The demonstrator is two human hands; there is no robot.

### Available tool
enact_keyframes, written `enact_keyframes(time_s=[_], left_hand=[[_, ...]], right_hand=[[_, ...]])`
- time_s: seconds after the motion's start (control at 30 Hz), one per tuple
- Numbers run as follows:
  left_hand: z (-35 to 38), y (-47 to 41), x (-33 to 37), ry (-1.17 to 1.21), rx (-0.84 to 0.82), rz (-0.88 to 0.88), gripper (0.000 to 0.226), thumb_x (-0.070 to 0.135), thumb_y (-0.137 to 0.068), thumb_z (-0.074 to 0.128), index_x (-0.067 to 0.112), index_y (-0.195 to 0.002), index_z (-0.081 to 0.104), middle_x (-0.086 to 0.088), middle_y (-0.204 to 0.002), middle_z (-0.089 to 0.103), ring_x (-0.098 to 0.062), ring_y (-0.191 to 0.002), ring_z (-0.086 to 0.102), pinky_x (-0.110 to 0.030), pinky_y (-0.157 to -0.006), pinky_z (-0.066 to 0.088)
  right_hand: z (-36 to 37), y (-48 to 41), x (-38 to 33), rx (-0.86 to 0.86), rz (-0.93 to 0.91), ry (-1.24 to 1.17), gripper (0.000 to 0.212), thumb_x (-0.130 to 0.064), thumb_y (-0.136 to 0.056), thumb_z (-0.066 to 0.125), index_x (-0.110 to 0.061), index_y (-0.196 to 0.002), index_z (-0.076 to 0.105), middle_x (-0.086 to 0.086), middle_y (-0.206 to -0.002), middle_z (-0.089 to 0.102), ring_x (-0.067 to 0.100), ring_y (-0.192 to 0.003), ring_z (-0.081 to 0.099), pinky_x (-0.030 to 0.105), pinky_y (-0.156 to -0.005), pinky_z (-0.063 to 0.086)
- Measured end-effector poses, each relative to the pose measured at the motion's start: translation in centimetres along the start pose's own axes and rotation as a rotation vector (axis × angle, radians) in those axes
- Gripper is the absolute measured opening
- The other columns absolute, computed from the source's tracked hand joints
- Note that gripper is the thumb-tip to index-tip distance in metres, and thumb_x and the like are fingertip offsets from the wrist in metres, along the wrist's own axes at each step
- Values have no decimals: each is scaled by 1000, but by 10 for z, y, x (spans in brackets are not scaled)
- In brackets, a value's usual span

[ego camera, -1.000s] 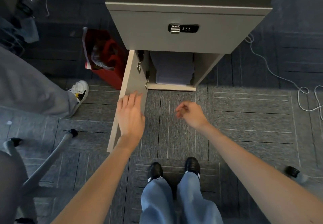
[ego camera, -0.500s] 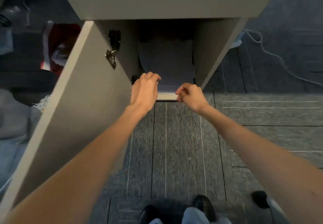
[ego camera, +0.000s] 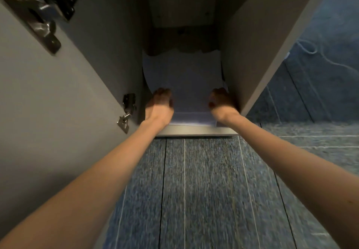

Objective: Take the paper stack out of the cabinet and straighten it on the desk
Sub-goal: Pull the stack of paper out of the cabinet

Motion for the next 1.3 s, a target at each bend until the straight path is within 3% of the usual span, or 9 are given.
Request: enact_keyframes(time_s=[0.13,0.27,0.4,0.53,0.7,0.87,1.07,1.17,1.3], left_hand=[[31,-20,-17,39,-19,-268,46,25,-95,44,4,-136,37,-20,-142,42,-36,-130,45,-41,-95,44],[46,-24,-17,89,-37,-484,74,31,-95,48,-5,-149,13,-24,-158,14,-38,-147,14,-41,-116,19],[45,-35,-13,270,30,-585,74,28,-90,57,-3,-147,20,-22,-156,20,-35,-145,20,-40,-116,19],[43,-55,-31,554,45,-785,76,29,-84,66,1,-145,31,-19,-149,37,-35,-138,36,-43,-110,36],[43,-63,-47,740,50,-718,57,23,-82,65,10,-137,52,-13,-136,57,-34,-125,55,-42,-100,49],[44,-72,-53,1066,-87,-703,52,18,-85,67,6,-134,52,-14,-135,56,-34,-122,55,-44,-102,48],[62,-81,-59,1072,-246,-635,61,26,-83,66,11,-139,47,-14,-148,44,-38,-133,43,-51,-110,37],[66,-87,-66,1113,-234,-660,63,29,-69,70,12,-127,56,-16,-132,57,-36,-116,56,-50,-101,46],[24,-58,-33,1190,-301,-620,19,19,-91,60,6,-104,62,-11,-86,63,-25,-77,60,-35,-75,51]], right_hand=[[19,-22,10,-3,-31,92,39,-16,-91,50,-1,-127,49,22,-136,43,38,-125,44,37,-101,38],[26,-24,13,-20,-56,110,48,-16,-92,50,-5,-137,43,19,-142,38,37,-131,38,36,-108,32],[26,-26,13,-10,-52,120,48,-16,-91,52,-7,-138,43,18,-143,38,37,-132,37,37,-109,31],[29,-28,12,8,-36,106,45,-13,-89,55,-7,-133,47,18,-141,40,37,-131,38,39,-109,33],[30,-26,10,-1,-6,120,48,-14,-90,55,-8,-136,44,17,-144,36,38,-132,36,42,-107,36],[31,-24,9,-4,-3,127,49,-14,-90,55,-8,-137,42,17,-144,34,37,-133,34,43,-105,37],[31,-22,8,-9,2,104,49,-15,-90,56,-10,-137,43,16,-145,35,38,-133,34,44,-106,36],[31,-21,9,-8,-9,115,49,-16,-91,55,-10,-138,42,16,-145,35,37,-133,33,42,-106,37],[31,-20,9,-6,-8,110,47,-15,-90,55,-9,-136,44,15,-144,36,36,-132,34,42,-104,38]])
Point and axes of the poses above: each hand's wrist, its own y-axis away from the middle knuckle, its own z-axis out of the palm, x = y × z, the point moved 3 cm from there along -y, towards the middle knuckle
